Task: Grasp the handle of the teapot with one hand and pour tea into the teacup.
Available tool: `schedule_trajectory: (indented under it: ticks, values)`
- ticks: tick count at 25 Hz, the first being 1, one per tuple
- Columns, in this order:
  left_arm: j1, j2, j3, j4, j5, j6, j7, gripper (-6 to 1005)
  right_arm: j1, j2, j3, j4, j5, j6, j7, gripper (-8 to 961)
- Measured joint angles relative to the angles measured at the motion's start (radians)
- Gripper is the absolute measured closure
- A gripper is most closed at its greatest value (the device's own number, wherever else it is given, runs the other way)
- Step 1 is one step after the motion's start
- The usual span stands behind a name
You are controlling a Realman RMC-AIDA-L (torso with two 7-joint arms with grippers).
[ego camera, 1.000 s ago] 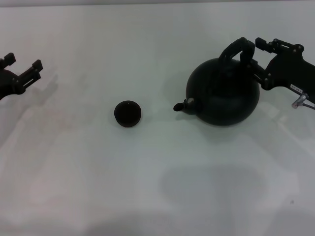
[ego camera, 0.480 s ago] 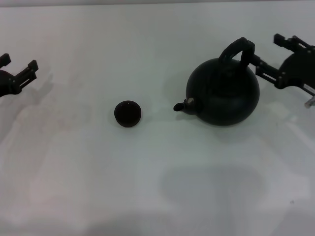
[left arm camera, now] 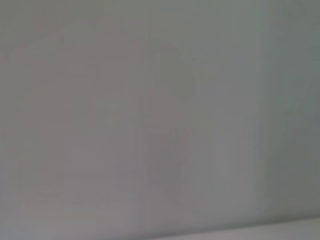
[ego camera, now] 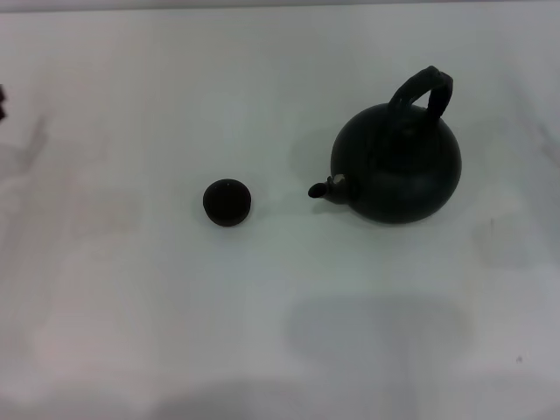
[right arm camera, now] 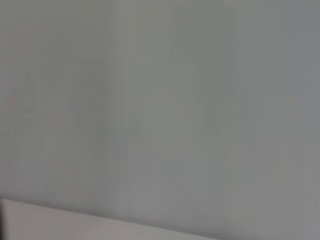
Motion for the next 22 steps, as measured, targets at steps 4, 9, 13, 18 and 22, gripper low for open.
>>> schedule_trajectory:
  ticks: [4,9,13,18,22]
  values:
    - [-0.006,-0.001,-0.053,-0.038,-0.080,0.011,0.104,205,0.018,0.003,0.090,0.073,0.001,0.001,-0.126,192]
    - [-0.007,0.001,-0.050,-0.044,-0.091,0.013,0.109,204,0.037,0.008,0.131,0.111,0.004,0.003,-0.250,195]
    - [-0.009,0.002,-0.041,-0.044,-0.054,0.007,0.103,204,0.073,0.008,0.203,0.155,0.006,0.004,-0.307,199]
    - [-0.005,-0.001,-0.043,-0.043,-0.052,-0.058,0.106,204,0.106,0.008,0.270,0.185,0.011,0.022,-0.313,199]
    - [-0.002,-0.004,-0.051,-0.046,-0.068,-0.123,0.108,204,0.110,0.005,0.275,0.181,0.020,0.042,-0.312,199]
